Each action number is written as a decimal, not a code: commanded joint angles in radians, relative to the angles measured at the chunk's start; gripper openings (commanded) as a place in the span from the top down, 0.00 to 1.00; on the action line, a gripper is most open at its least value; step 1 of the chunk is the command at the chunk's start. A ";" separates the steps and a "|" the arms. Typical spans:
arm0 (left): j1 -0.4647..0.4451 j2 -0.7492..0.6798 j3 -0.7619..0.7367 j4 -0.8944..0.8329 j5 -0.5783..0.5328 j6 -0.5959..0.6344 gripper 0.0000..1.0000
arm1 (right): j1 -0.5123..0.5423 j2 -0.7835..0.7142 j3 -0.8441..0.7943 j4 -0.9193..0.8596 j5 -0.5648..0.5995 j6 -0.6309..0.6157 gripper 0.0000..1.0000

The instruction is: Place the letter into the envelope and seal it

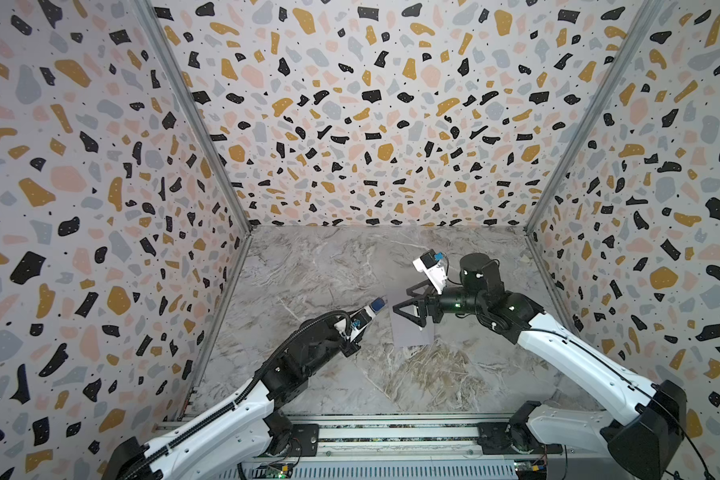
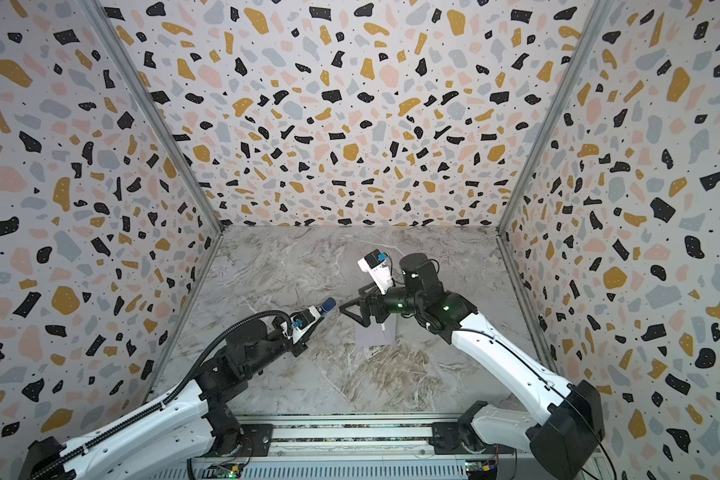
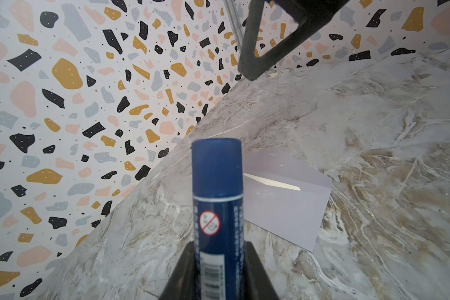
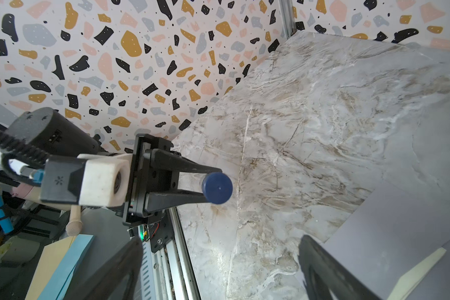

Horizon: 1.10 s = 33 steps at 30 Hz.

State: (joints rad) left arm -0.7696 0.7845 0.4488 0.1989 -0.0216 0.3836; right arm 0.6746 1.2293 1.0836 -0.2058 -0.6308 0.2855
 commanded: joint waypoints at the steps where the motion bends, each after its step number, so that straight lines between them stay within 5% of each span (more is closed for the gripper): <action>1: -0.004 -0.013 -0.008 0.074 0.014 0.029 1.00 | 0.030 0.039 0.071 -0.030 0.006 -0.011 0.08; 33: -0.004 0.001 -0.002 0.059 0.044 0.051 1.00 | 0.112 0.192 0.143 0.011 0.010 0.039 0.69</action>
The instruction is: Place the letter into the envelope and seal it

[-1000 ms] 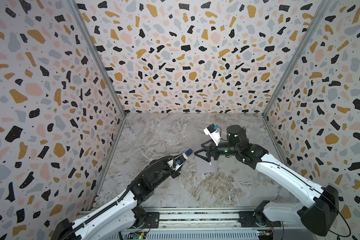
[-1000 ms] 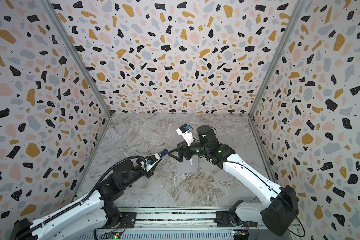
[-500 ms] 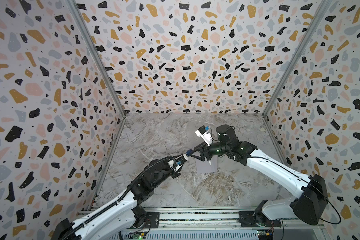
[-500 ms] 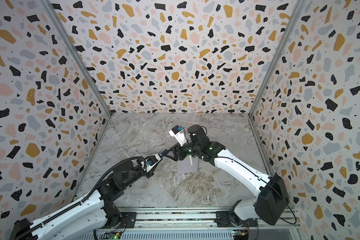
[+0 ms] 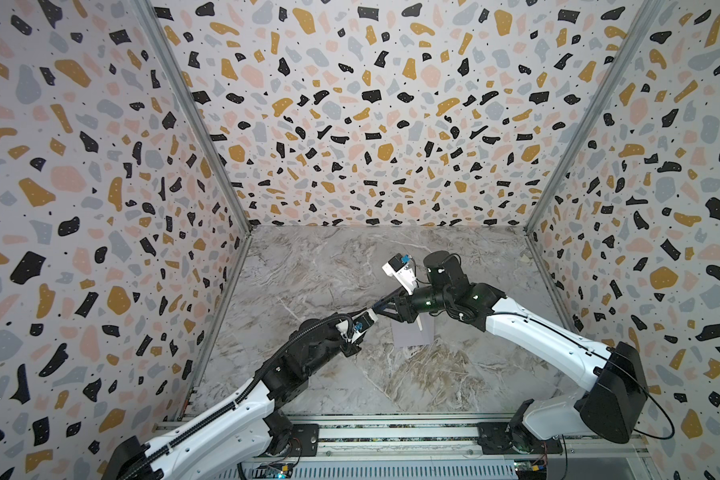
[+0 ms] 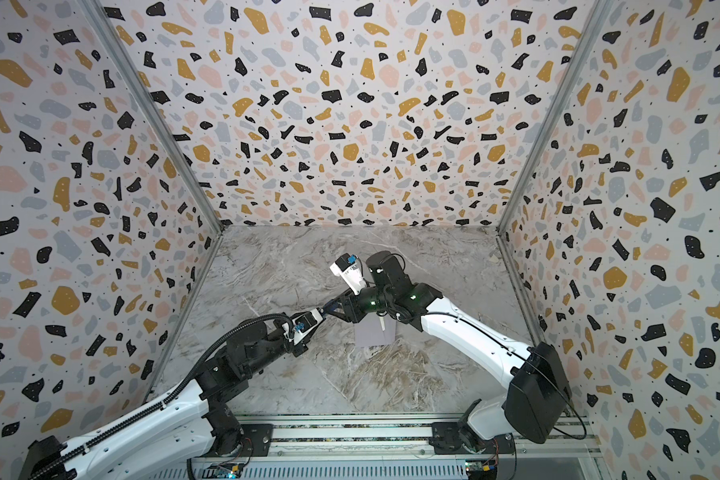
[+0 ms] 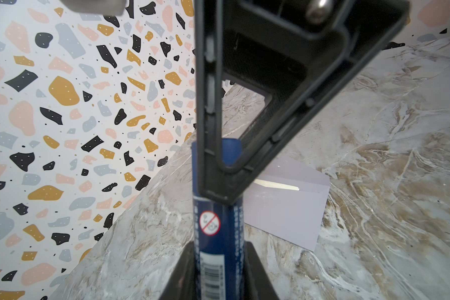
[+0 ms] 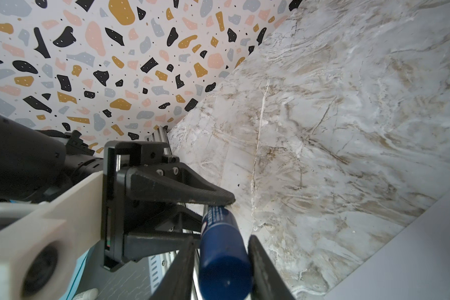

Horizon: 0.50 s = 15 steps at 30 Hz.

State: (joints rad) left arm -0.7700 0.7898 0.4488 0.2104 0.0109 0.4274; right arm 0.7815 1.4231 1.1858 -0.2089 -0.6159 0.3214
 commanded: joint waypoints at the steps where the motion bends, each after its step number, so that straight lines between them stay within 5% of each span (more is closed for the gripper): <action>1: -0.005 -0.004 0.000 0.047 0.011 0.007 1.00 | 0.005 0.000 0.042 0.014 -0.007 0.003 0.71; 10: -0.005 -0.004 0.002 0.015 0.017 0.001 1.00 | 0.009 -0.005 0.036 0.014 -0.002 -0.002 0.86; 15: -0.005 -0.014 0.005 0.022 0.026 -0.010 0.69 | 0.009 -0.026 0.026 0.014 -0.004 -0.014 0.94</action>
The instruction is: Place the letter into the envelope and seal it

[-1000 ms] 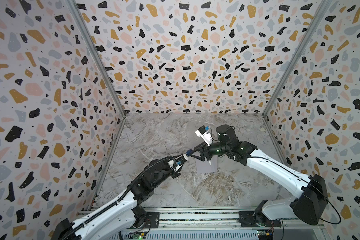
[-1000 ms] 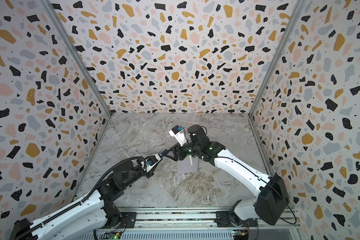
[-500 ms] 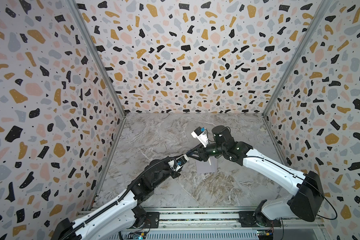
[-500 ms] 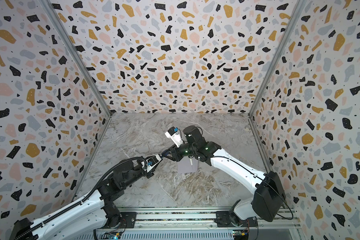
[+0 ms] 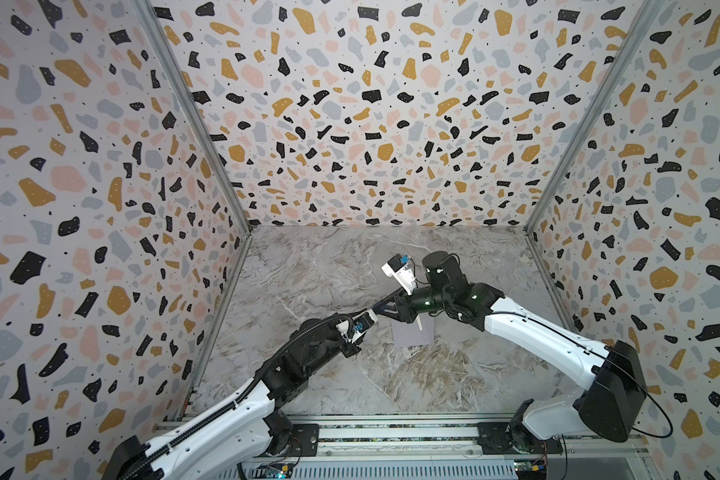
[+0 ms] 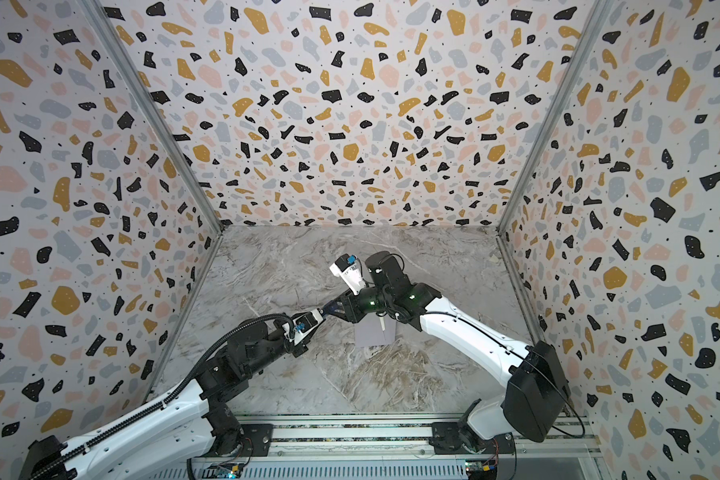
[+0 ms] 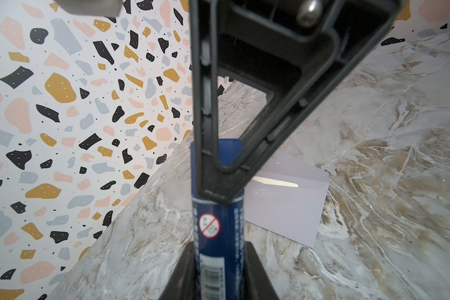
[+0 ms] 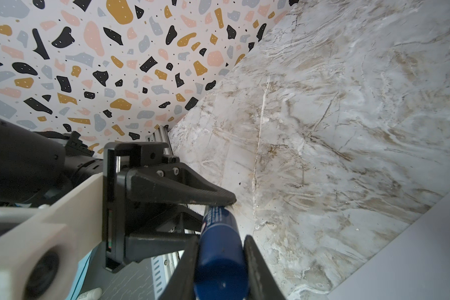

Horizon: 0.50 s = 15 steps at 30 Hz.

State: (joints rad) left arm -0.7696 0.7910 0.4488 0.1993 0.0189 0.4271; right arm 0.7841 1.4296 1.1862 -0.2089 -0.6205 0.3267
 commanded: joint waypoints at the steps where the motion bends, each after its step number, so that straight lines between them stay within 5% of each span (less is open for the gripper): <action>1: -0.005 -0.017 0.006 0.034 0.018 -0.011 0.65 | 0.006 -0.039 0.023 0.014 -0.002 -0.020 0.95; 7: -0.004 -0.035 0.002 0.040 0.022 -0.016 0.44 | 0.009 -0.055 0.011 0.015 -0.028 -0.026 0.97; 15: -0.005 -0.016 0.016 0.024 0.036 -0.028 0.48 | 0.029 -0.060 0.009 0.014 -0.044 -0.034 0.97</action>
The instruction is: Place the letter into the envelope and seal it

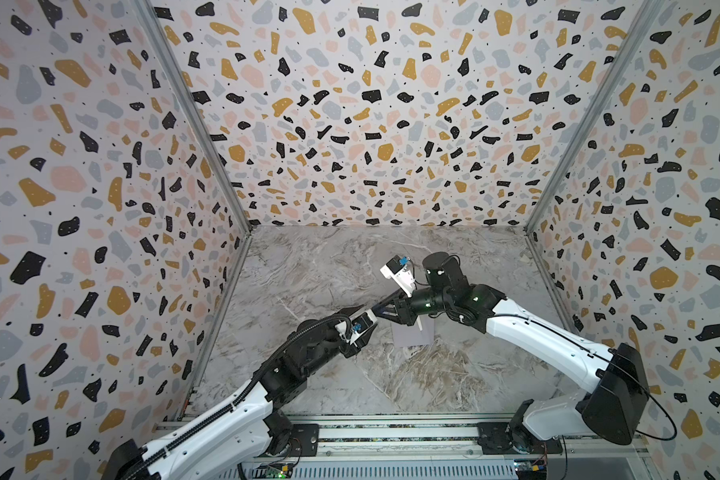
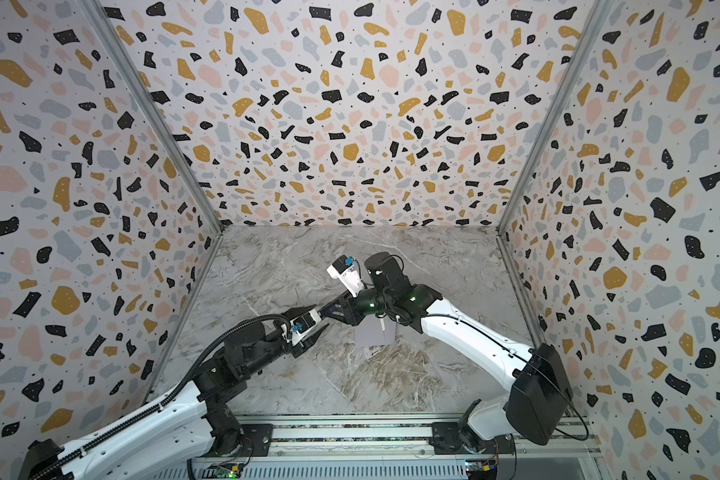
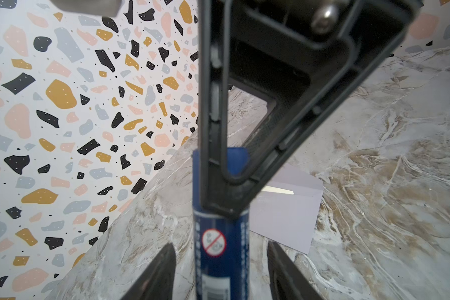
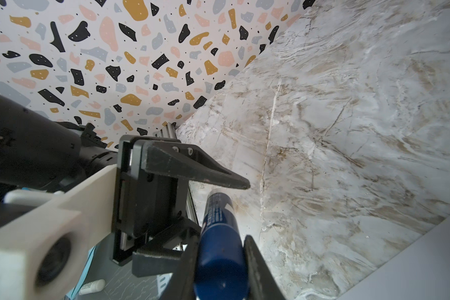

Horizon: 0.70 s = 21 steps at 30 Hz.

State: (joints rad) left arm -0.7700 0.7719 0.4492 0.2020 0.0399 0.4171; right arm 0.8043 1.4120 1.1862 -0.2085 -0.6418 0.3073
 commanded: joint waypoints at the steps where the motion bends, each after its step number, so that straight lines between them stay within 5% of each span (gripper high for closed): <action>1: -0.005 0.007 0.017 0.023 0.012 -0.023 0.52 | 0.010 -0.042 0.008 0.013 -0.022 -0.019 0.97; 12: -0.004 -0.022 -0.003 0.038 0.053 -0.010 1.00 | 0.012 -0.042 0.018 -0.014 -0.033 -0.085 0.97; 21: -0.004 -0.023 0.030 -0.066 0.229 0.071 1.00 | 0.012 -0.022 0.112 -0.247 -0.047 -0.515 0.93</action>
State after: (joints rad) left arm -0.7689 0.7563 0.4480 0.1520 0.1585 0.4591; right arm 0.8139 1.4097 1.2289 -0.3592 -0.6861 0.0177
